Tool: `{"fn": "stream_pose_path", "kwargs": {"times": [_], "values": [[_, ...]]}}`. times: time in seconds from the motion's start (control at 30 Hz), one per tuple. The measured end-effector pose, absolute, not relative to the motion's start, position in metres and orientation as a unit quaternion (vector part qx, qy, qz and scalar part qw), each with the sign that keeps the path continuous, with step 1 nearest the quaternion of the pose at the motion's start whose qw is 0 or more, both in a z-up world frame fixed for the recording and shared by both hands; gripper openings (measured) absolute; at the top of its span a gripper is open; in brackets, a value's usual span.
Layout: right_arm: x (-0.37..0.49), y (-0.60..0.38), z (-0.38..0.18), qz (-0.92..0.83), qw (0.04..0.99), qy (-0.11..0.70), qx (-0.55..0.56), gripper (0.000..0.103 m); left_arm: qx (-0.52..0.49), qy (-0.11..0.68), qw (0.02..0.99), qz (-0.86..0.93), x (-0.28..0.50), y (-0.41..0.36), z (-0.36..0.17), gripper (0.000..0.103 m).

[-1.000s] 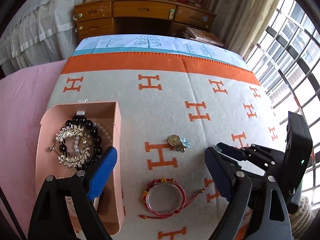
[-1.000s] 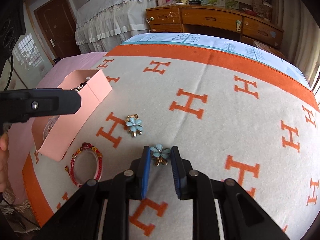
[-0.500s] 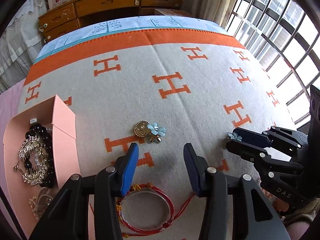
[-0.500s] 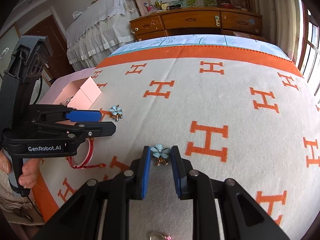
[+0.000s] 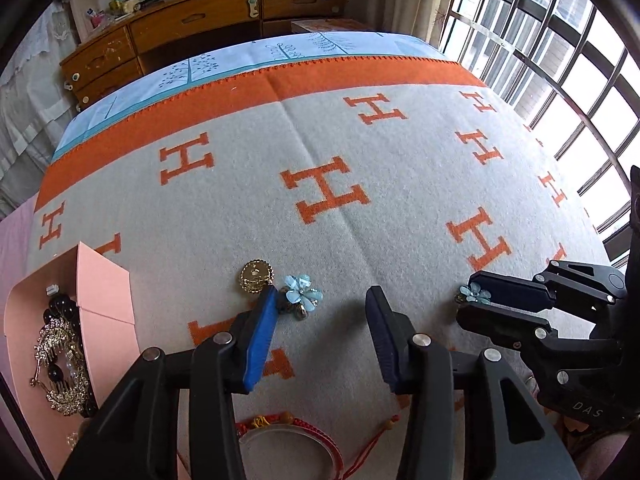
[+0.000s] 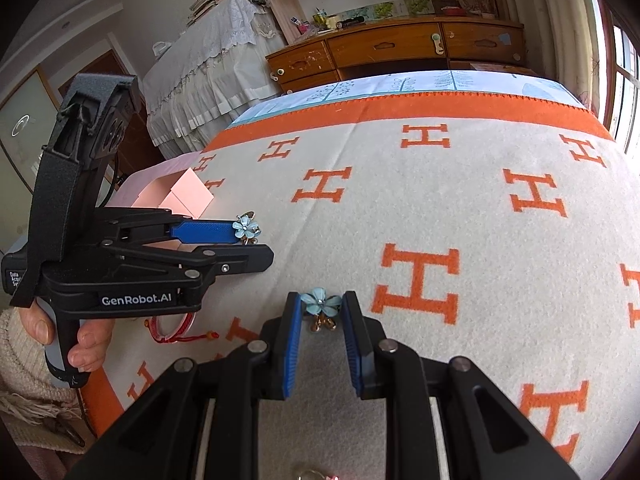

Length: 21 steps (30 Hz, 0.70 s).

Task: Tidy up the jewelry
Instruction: 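Grasp the second blue flower clip with the left tool while the right tool holds its flower clip, then lower both flower clips into the pink box and open both tools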

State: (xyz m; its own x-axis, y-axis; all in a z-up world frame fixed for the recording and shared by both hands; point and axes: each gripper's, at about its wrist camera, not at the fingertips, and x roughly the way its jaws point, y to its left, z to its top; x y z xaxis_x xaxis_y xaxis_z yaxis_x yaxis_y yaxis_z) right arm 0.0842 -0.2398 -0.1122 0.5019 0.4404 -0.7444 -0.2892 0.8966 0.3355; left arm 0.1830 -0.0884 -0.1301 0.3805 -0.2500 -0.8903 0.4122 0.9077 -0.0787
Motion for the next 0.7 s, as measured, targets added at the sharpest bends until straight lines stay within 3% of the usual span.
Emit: {"fn": "stream_pose_path", "kwargs": {"times": [0.17, 0.23, 0.3, 0.7], "values": [[0.084, -0.242, -0.113, 0.214, 0.862, 0.451, 0.085, 0.021, 0.097, 0.51, 0.832, -0.195, 0.183, -0.092, -0.131, 0.043], [0.084, -0.242, -0.113, 0.214, 0.862, 0.451, 0.086, 0.021, 0.104, 0.503, 0.836, -0.192, 0.18, -0.093, -0.131, 0.039], [0.085, -0.242, -0.113, 0.215, 0.862, 0.451, 0.087, 0.021, 0.102, 0.499, 0.84, -0.19, 0.179, -0.092, -0.13, 0.017], [0.082, -0.236, -0.109, 0.202, 0.867, 0.45, 0.065, 0.02, 0.056, 0.48, 0.861, -0.159, 0.154, -0.071, -0.099, 0.015]]}}
